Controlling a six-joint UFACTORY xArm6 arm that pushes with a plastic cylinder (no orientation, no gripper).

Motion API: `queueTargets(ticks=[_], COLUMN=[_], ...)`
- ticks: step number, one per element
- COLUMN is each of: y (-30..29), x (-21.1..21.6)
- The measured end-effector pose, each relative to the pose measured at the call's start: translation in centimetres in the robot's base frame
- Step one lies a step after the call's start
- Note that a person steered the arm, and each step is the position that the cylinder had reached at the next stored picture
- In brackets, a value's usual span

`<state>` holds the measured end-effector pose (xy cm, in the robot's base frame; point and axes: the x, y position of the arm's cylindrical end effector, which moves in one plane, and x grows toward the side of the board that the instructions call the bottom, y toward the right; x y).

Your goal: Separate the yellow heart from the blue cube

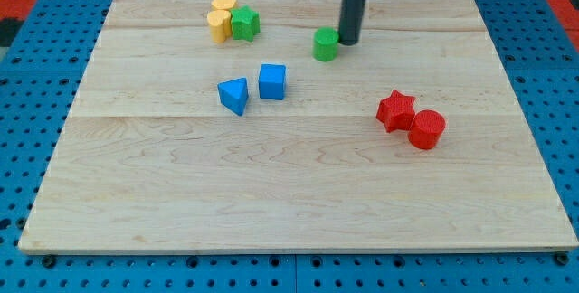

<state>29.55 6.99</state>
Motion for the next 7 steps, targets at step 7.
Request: queueTargets(ticks=[7], y=[-6.9], x=[-2.3])
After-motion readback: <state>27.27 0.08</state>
